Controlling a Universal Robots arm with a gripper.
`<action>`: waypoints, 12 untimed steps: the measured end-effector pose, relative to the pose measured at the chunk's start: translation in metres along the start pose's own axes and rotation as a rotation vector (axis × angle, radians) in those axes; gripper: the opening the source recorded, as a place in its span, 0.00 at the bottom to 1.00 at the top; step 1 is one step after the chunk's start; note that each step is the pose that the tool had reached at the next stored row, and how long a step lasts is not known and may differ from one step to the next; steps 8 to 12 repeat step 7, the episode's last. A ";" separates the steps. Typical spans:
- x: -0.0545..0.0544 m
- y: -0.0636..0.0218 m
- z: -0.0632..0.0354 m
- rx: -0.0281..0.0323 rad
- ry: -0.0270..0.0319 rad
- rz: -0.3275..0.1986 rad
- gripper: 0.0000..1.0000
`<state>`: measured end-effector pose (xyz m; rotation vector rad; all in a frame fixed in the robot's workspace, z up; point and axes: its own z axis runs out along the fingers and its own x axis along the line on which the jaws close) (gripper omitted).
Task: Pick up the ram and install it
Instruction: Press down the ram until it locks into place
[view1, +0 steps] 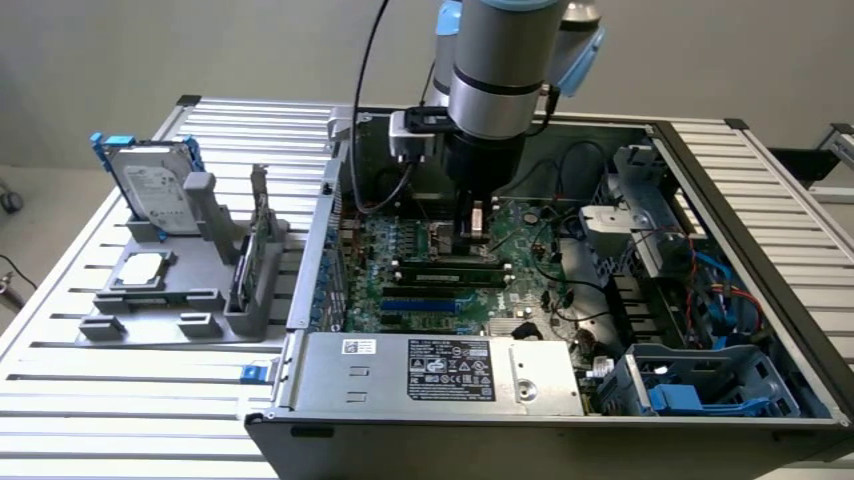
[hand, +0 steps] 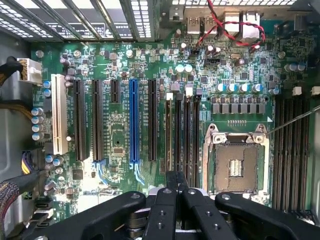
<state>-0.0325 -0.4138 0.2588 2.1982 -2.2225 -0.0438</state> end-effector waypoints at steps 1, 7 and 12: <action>0.000 -0.0003 0.0000 0.0000 0.0001 0.000 0.11; 0.000 -0.0024 -0.0001 0.0000 0.0000 0.000 0.11; 0.000 -0.0024 -0.0001 0.0000 0.0000 0.000 0.11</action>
